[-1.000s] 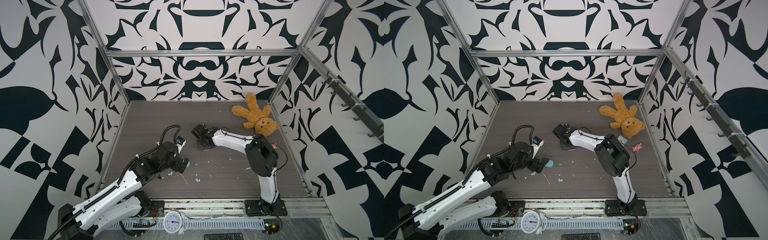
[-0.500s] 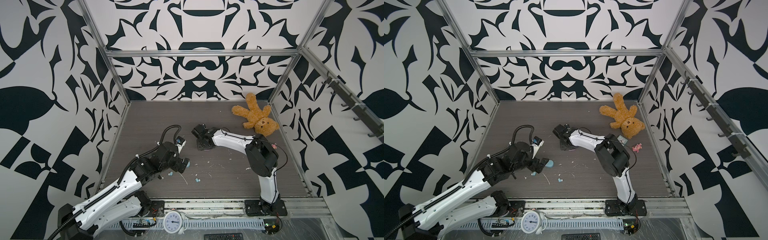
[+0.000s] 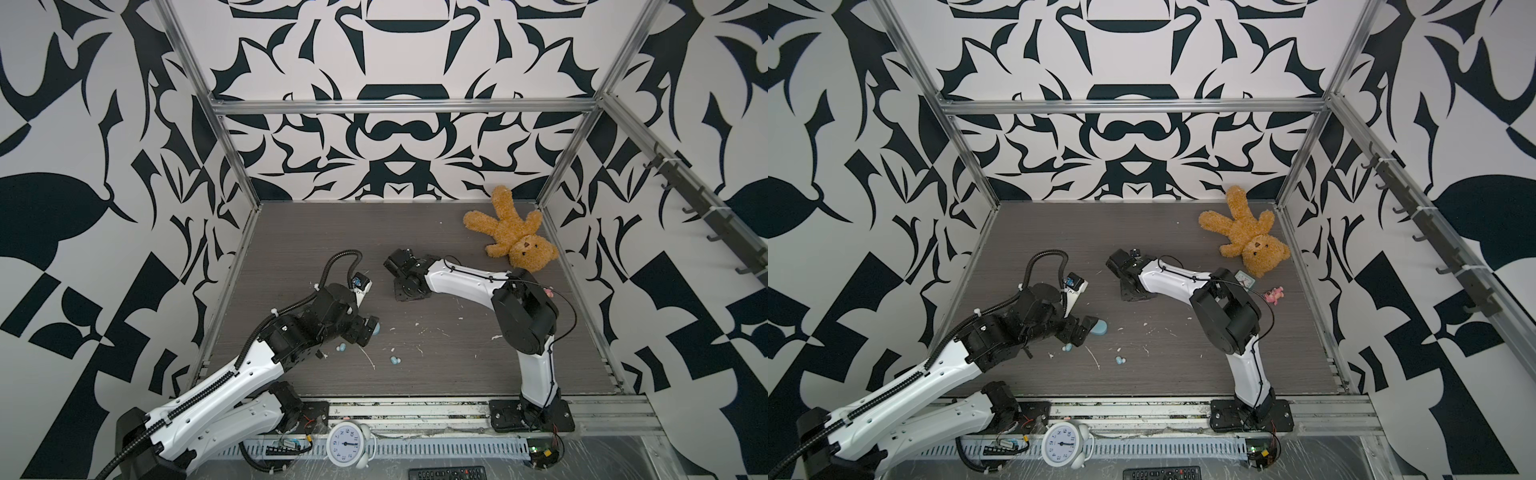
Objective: Insert wireless bluetooth earbuds into charging case
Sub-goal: Insert the wireless bluetooth earbud into the charging case.
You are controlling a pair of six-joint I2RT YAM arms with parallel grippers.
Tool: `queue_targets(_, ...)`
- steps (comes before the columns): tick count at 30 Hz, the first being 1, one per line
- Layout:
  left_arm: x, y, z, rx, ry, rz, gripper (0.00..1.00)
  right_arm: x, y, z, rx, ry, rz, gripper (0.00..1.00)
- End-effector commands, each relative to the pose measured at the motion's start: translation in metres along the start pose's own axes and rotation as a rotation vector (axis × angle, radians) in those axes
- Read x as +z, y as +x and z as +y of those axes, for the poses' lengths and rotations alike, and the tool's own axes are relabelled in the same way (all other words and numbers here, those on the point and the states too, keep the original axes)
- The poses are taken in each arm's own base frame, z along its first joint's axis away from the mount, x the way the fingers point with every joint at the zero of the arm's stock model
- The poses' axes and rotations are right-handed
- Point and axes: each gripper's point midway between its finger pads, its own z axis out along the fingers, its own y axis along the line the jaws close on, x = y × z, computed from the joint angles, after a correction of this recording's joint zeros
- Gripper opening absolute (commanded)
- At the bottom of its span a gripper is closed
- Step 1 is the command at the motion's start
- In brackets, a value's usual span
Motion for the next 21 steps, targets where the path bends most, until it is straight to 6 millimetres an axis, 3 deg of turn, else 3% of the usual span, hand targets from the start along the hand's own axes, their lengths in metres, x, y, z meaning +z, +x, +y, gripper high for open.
queue_targets(1,0.0013,0.0015,0.0002,0.005,-0.003,0.001,0.99,-0.0214,-0.0073,0.0047,0.021,-0.039,-0.040,0.25)
queue_targets(21,0.0005,0.0013,0.0008,0.004,-0.006,-0.001,0.99,-0.0205,-0.0029,0.0083,0.031,-0.031,-0.052,0.19)
